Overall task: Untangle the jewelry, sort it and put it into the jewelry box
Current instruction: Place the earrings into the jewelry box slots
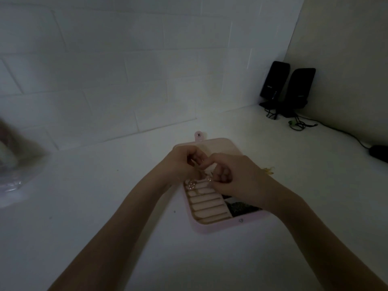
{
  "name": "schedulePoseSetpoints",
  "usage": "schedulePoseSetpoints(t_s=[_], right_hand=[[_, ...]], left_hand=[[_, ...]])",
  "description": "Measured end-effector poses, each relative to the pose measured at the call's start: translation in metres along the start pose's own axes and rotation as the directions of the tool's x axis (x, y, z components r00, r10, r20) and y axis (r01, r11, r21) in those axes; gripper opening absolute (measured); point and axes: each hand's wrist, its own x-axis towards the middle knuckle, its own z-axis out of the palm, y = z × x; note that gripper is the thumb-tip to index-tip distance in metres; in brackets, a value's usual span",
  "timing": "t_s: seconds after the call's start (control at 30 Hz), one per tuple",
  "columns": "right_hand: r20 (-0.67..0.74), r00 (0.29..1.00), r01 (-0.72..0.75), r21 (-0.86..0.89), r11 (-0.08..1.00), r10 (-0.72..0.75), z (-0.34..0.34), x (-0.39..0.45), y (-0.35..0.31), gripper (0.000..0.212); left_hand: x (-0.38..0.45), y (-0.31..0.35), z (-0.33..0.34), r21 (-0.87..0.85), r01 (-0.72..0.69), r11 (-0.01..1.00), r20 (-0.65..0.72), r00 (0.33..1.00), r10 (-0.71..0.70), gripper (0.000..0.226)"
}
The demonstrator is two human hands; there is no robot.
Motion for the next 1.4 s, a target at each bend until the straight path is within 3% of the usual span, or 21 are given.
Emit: schedulePoseSetpoints(t_s=[0.17, 0.3, 0.4, 0.5, 0.63, 0.77, 0.9, 1.03, 1.2, 1.4], right_hand=[[0.089, 0.996, 0.004, -0.024, 1.0, -0.002, -0.001, -0.001, 0.001, 0.042], [0.12, 0.992, 0.02, 0.121, 0.992, -0.035, -0.007, -0.001, 0.001, 0.025], [-0.014, 1.0, 0.004, 0.089, 0.996, -0.003, -0.016, 0.001, 0.006, 0.011], [-0.173, 0.979, -0.107, 0.016, 0.994, 0.108, -0.027, 0.004, 0.02, 0.011], [-0.417, 0.885, -0.287, -0.14, 0.948, 0.206, -0.048, 0.003, 0.054, 0.014], [-0.527, 0.786, -0.465, -0.159, 0.871, 0.323, -0.066, -0.007, 0.087, 0.011], [-0.425, 0.778, -0.545, -0.09, 0.833, 0.463, -0.062, -0.008, 0.105, 0.016], [-0.312, 0.809, -0.547, -0.092, 0.832, 0.498, -0.058, -0.006, 0.107, 0.019], [-0.281, 0.796, -0.58, -0.1, 0.808, 0.537, -0.056, -0.003, 0.106, 0.018], [-0.283, 0.797, -0.569, -0.06, 0.82, 0.533, -0.057, -0.003, 0.111, 0.015]], left_hand=[[-0.001, 0.002, -0.001, -0.033, 0.012, 0.999, 0.022, 1.0, -0.011, 0.037], [-0.001, 0.003, -0.002, -0.009, 0.004, 1.0, 0.025, 1.0, -0.003, 0.036], [-0.002, 0.002, -0.003, 0.002, 0.004, 1.0, 0.02, 1.0, -0.004, 0.036], [-0.003, 0.002, -0.005, -0.008, 0.01, 1.0, 0.017, 1.0, -0.01, 0.038], [-0.004, 0.003, -0.006, -0.019, 0.029, 0.999, 0.016, 0.999, -0.029, 0.039], [-0.004, 0.004, -0.006, -0.024, 0.027, 0.999, 0.004, 1.0, -0.027, 0.038], [-0.005, 0.005, -0.005, -0.009, 0.025, 1.0, 0.001, 1.0, -0.025, 0.038], [-0.005, 0.004, -0.01, -0.045, 0.033, 0.998, 0.02, 0.999, -0.032, 0.039], [-0.005, 0.002, -0.009, -0.071, 0.02, 0.997, -0.025, 0.999, -0.021, 0.037], [-0.007, 0.002, -0.014, -0.059, 0.017, 0.998, 0.031, 0.999, -0.015, 0.04]])
